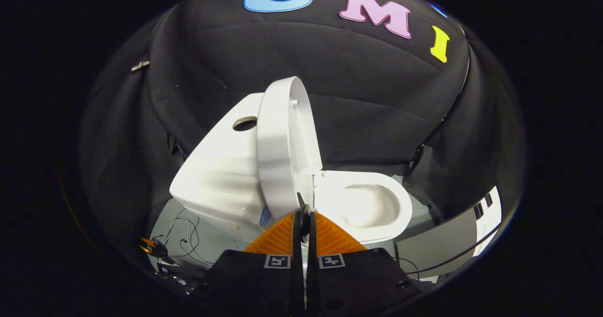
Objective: Open the toilet lid.
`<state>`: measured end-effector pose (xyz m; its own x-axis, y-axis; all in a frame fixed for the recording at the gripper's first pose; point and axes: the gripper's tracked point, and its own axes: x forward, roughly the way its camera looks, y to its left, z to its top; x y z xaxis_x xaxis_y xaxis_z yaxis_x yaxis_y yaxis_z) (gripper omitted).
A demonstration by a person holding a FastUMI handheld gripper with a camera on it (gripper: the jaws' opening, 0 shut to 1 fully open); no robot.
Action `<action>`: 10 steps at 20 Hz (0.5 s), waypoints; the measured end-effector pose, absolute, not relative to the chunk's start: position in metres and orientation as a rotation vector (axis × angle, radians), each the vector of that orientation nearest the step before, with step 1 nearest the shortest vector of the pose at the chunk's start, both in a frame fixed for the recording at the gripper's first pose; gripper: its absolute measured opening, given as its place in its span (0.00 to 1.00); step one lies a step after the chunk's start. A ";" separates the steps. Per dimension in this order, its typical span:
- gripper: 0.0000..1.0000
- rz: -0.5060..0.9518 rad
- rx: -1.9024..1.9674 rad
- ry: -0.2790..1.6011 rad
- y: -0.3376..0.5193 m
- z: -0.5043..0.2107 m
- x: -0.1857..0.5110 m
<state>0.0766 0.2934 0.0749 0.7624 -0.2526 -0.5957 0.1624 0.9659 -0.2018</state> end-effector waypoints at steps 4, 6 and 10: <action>0.11 -0.178 -0.054 0.670 0.295 0.076 0.077; 0.20 -0.122 -0.017 0.671 0.304 0.078 0.080; 0.99 -0.071 -0.043 0.669 0.305 0.090 0.078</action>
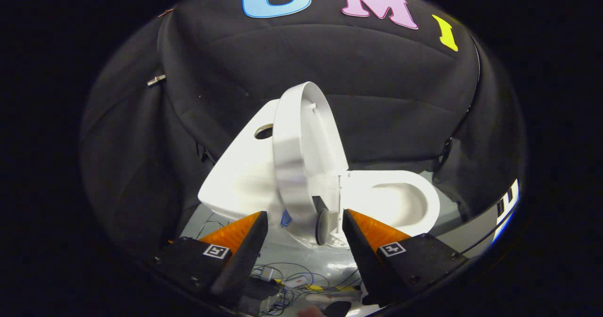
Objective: Open the toilet lid.
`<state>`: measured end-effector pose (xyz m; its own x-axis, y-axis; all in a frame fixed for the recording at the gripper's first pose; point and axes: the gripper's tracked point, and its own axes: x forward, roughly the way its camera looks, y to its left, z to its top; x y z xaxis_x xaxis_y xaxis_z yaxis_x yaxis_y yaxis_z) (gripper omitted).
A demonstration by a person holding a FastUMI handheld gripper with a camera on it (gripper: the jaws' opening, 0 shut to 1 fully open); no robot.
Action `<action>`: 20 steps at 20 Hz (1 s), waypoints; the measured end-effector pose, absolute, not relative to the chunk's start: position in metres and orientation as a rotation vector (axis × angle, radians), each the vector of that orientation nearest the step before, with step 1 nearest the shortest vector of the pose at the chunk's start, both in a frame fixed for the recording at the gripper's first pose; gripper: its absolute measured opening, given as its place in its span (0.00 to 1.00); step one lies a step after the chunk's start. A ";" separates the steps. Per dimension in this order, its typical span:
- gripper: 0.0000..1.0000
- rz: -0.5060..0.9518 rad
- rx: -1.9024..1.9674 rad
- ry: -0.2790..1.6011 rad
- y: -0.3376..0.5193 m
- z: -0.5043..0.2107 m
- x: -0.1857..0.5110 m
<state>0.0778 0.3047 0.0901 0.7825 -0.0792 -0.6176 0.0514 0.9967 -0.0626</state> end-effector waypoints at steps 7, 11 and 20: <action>0.98 -0.035 -0.006 0.634 0.297 0.112 0.070; 0.98 0.030 0.053 0.590 0.298 0.150 0.061; 1.00 0.209 0.096 0.464 0.272 0.220 0.019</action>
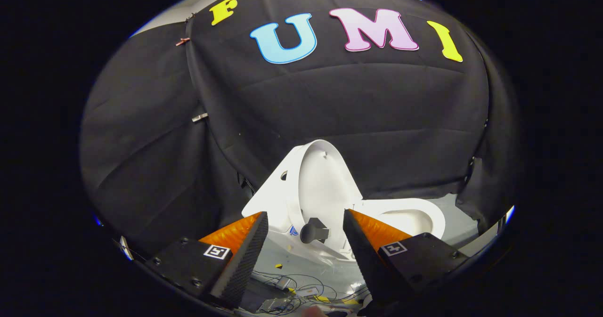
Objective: Open the toilet lid.
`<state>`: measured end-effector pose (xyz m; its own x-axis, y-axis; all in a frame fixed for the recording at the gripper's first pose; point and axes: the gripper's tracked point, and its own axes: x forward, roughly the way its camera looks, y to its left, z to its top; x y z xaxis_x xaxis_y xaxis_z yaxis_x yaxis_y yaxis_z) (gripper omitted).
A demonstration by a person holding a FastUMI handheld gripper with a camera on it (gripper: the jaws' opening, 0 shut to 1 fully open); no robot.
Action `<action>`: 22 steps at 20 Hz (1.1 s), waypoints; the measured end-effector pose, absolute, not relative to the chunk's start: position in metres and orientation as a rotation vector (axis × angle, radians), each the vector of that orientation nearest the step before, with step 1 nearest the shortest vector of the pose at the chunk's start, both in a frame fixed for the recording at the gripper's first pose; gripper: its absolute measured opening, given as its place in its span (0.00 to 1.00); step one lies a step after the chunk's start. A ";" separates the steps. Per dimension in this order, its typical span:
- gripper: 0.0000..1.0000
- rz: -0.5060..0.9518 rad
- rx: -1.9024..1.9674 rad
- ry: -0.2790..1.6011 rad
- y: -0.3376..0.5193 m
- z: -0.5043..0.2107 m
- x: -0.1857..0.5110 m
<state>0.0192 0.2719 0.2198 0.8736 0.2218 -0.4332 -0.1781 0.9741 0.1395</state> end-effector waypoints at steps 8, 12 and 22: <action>1.00 0.260 0.076 0.315 0.185 0.218 0.007; 0.99 0.226 0.078 0.279 0.130 0.201 0.010; 0.99 0.178 0.083 0.125 0.027 0.174 0.025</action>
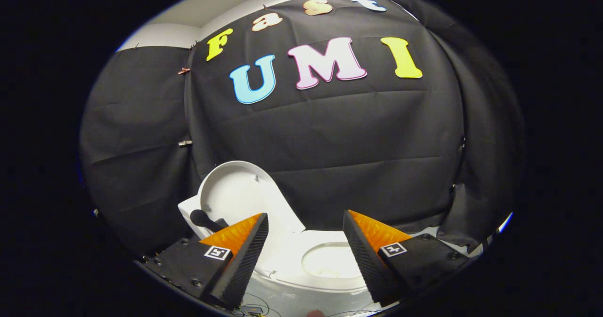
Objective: Open the toilet lid.
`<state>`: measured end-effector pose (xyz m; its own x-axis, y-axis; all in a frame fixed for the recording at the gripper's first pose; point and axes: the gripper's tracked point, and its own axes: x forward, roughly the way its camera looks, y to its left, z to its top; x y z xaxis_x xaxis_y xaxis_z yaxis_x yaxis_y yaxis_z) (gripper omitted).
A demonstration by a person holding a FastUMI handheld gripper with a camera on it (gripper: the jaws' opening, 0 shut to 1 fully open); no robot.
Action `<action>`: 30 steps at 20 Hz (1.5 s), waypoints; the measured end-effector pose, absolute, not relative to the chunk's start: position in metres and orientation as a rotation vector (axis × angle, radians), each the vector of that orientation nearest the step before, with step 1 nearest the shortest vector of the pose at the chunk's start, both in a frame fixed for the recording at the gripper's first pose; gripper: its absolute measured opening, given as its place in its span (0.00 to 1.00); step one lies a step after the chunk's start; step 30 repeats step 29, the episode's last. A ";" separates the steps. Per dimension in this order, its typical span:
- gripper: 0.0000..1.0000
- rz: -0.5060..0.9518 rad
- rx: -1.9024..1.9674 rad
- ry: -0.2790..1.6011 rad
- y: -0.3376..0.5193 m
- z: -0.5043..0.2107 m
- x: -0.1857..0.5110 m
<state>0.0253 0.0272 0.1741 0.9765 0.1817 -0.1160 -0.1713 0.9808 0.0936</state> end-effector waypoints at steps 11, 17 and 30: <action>0.99 0.020 -0.015 0.052 -0.041 0.135 0.044; 0.99 -0.027 -0.038 0.001 -0.059 0.137 0.041; 0.99 -0.072 -0.025 -0.042 -0.065 0.153 0.037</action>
